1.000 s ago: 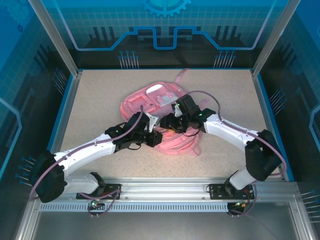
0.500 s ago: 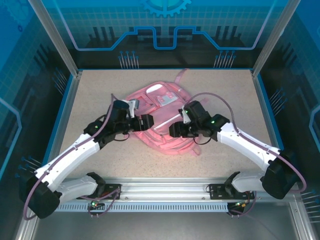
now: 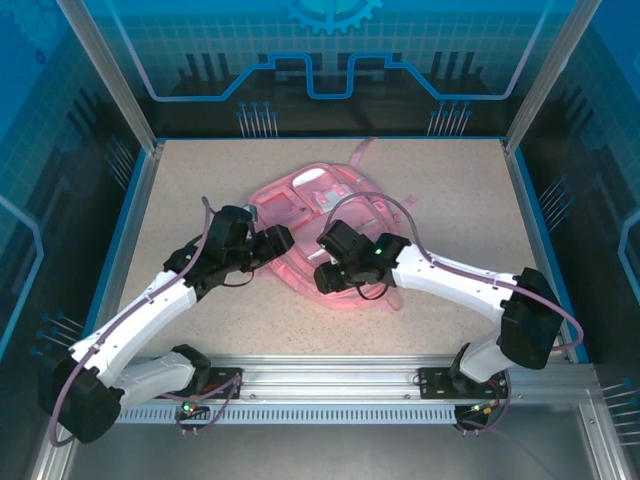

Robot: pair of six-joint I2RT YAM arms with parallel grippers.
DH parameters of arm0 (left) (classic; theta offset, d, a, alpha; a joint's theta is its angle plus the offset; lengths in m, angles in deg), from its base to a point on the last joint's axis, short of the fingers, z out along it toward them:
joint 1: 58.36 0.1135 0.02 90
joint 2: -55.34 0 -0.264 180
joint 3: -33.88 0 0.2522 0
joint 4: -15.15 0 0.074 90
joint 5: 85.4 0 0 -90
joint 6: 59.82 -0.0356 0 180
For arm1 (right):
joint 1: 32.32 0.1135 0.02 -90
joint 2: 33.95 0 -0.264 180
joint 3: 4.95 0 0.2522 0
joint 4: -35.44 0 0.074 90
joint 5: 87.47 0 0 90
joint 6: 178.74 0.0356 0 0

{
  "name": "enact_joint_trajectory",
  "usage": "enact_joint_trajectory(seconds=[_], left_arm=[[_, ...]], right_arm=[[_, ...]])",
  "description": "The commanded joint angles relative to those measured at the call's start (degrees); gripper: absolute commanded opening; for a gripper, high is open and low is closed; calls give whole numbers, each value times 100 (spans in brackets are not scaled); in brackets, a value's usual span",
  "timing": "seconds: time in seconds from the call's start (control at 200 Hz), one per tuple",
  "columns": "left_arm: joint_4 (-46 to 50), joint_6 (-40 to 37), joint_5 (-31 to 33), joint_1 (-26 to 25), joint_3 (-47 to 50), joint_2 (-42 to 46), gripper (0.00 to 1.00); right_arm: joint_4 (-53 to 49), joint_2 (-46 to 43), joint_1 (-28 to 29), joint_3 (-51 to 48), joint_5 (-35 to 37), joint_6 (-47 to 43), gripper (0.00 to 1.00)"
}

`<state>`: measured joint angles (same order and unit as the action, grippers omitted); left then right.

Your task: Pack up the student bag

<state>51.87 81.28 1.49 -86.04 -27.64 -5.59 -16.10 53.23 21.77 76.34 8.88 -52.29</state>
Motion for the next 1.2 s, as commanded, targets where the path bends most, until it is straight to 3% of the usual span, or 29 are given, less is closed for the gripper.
enact_joint_trajectory(seconds=[0.0,0.365,0.75,1.066,1.196], left_arm=[[-579,619,-389,29,291,-111,68],[-1441,1040,-997,-22,510,-669,58],[-1609,1246,-1012,-98,584,-993,48],[-1980,1457,-846,-140,505,-1426,40],[-1986,1422,-797,-141,414,-1643,25]], right_arm=[[-114,215,127,237,176,121,41],[-181,540,190,372,579,258,28],[-366,475,252,486,1025,188,0],[-493,424,321,577,1105,143,0],[-548,382,326,525,1203,142,0]])
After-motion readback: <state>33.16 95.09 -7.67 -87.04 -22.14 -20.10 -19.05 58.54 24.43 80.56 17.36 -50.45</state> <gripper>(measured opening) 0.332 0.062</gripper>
